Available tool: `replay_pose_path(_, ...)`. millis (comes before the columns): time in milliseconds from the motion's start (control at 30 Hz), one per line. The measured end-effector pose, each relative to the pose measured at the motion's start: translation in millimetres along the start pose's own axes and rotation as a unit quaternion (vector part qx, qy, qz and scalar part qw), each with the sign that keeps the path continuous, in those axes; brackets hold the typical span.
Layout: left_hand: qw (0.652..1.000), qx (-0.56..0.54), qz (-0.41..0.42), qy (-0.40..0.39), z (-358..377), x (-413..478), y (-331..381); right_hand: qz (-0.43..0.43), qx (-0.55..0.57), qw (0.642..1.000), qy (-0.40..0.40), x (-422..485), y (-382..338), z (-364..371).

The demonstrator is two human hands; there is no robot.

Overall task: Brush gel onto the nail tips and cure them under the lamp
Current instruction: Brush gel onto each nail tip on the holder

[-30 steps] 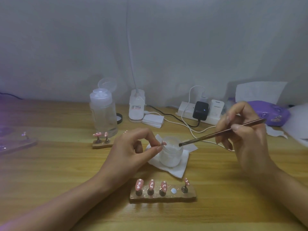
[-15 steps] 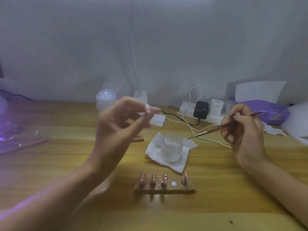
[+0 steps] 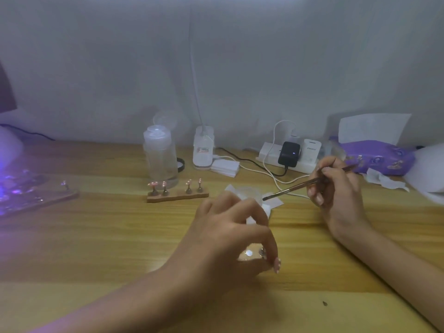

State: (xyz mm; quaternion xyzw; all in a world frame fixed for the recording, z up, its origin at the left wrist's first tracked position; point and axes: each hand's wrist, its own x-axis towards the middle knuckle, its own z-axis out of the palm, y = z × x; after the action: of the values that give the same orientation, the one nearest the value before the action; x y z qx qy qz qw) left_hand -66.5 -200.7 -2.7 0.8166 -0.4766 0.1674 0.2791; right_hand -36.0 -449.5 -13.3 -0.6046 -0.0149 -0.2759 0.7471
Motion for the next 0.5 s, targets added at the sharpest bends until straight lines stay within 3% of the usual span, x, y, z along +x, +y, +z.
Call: replay_pose_path(500, 0.987, 0.052, -0.147, -0.044, 3.6, -6.8, -5.2, 0.010, -0.020, 1.000, -0.018, -1.2, 2.4, -1.1)
